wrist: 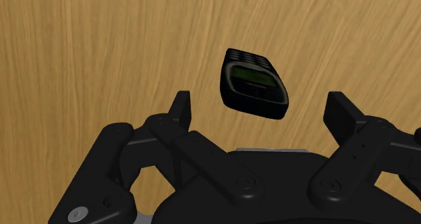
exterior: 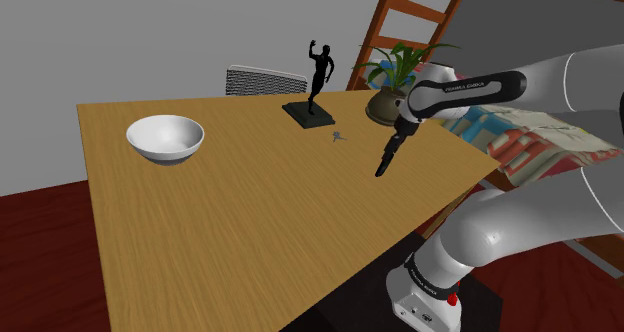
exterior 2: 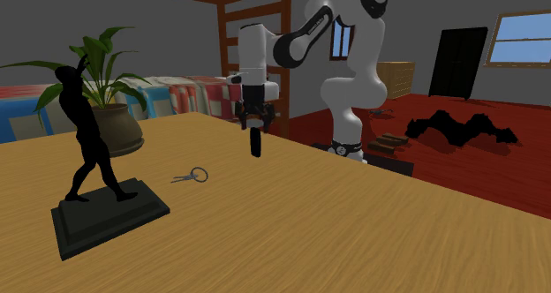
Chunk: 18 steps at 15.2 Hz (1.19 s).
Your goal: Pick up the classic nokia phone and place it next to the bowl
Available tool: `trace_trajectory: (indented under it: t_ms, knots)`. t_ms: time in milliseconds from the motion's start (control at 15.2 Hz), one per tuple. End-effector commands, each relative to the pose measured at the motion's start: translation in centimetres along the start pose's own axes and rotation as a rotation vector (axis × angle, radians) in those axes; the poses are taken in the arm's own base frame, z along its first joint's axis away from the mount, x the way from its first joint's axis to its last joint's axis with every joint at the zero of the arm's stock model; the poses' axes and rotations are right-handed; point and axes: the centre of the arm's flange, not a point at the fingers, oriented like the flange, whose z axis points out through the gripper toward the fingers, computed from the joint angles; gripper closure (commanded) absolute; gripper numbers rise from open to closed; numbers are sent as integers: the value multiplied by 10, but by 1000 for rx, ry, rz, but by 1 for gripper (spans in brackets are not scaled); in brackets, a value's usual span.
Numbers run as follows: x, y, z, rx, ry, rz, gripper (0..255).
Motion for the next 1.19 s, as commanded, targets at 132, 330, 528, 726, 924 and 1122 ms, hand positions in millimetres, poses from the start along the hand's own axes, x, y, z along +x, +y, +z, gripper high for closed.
trace_trajectory:
  t_ms: [132, 330, 528, 726, 924, 1122]
  knots:
    - [-1, 1, 20, -1, 0, -1, 0]
    - [-1, 1, 23, -1, 0, -1, 0]
    - [-1, 1, 23, -1, 0, -1, 0]
    - [-1, 1, 23, -1, 0, -1, 255]
    - [-1, 1, 23, -1, 0, -1, 255]
    - [-1, 1, 23, -1, 0, -1, 255]
